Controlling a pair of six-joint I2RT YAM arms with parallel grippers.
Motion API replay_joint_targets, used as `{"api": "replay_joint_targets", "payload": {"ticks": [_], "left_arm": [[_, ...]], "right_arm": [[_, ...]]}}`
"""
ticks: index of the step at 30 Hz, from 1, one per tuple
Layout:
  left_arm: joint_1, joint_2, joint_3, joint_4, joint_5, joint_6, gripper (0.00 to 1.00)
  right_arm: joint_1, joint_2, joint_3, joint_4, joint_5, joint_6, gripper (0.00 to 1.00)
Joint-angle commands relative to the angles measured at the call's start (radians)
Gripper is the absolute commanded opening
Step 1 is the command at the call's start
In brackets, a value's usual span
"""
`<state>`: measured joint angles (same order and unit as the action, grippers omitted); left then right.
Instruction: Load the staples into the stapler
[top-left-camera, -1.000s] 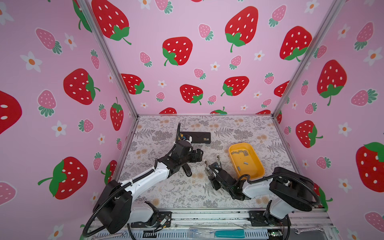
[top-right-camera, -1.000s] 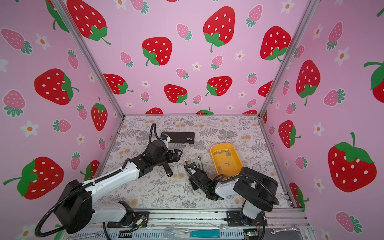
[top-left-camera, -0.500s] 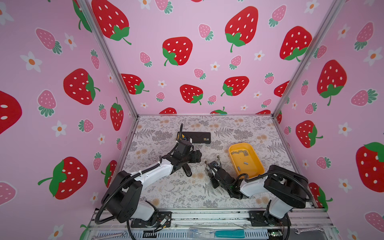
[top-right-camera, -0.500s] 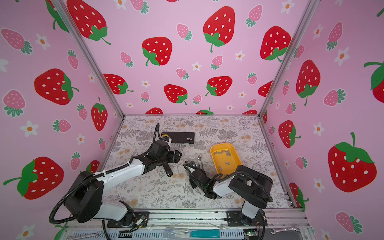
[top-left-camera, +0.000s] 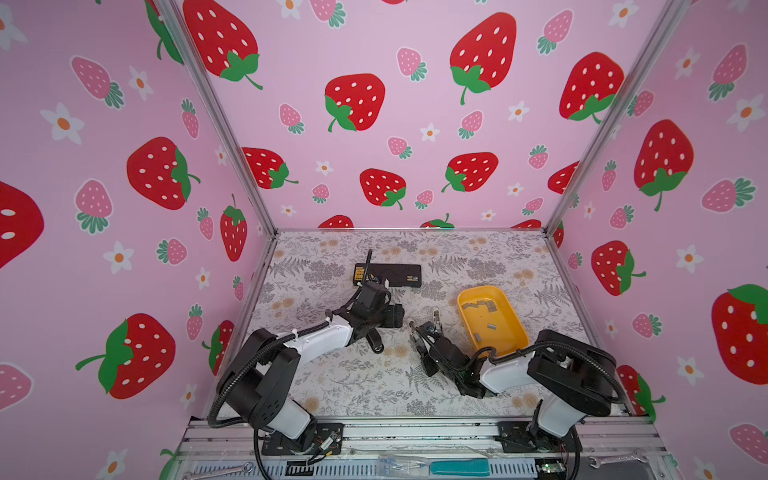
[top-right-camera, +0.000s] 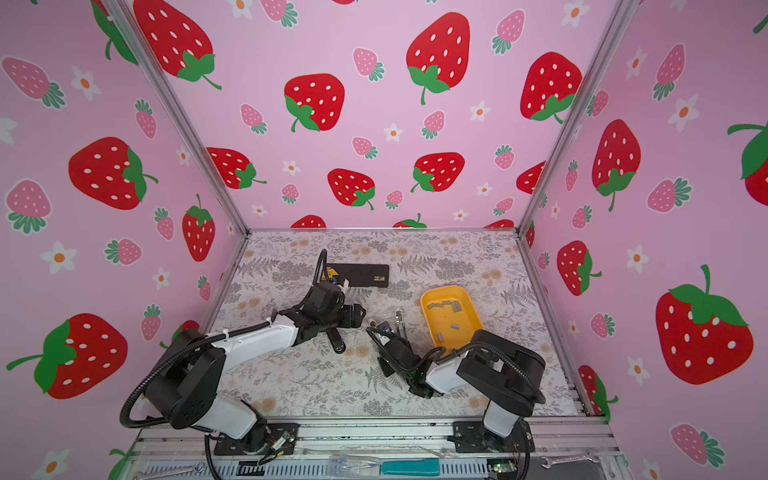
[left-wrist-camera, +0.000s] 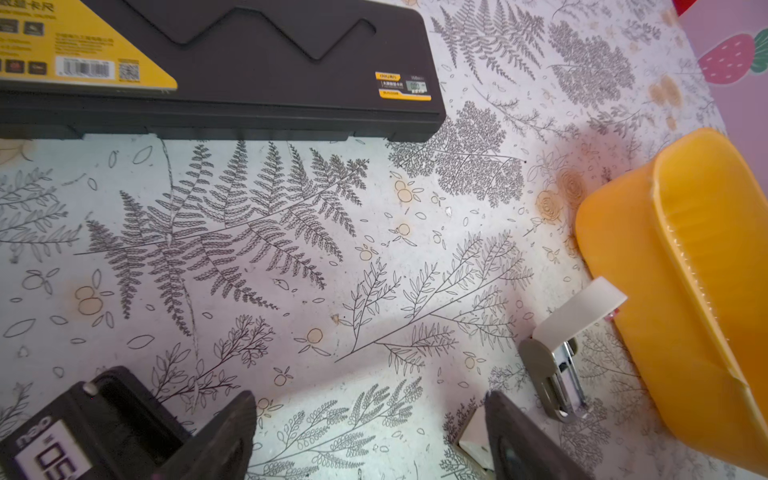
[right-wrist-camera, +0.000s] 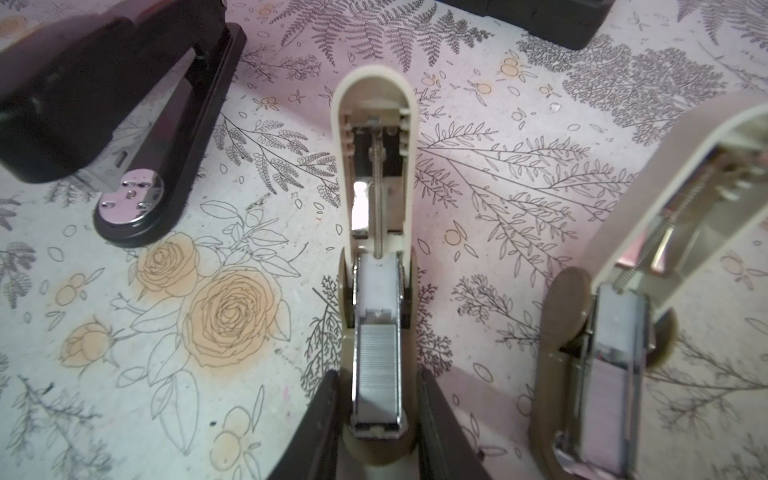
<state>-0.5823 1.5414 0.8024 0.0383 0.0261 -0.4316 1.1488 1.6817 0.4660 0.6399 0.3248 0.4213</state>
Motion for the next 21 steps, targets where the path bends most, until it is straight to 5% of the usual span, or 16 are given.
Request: {"api": "replay_joint_targets", "payload": {"ticks": [1, 21], "left_arm": [[-0.01, 0.021, 0.029, 0.031, -0.022, 0.039, 0.88], [-0.067, 0.07, 0.012, 0.116, 0.005, 0.131, 0.88]], "right_arm": [[-0.001, 0.039, -0.016, -0.064, -0.059, 0.01, 0.23], [-0.001, 0.049, -0.016, -0.034, -0.082, 0.02, 0.21]]}}
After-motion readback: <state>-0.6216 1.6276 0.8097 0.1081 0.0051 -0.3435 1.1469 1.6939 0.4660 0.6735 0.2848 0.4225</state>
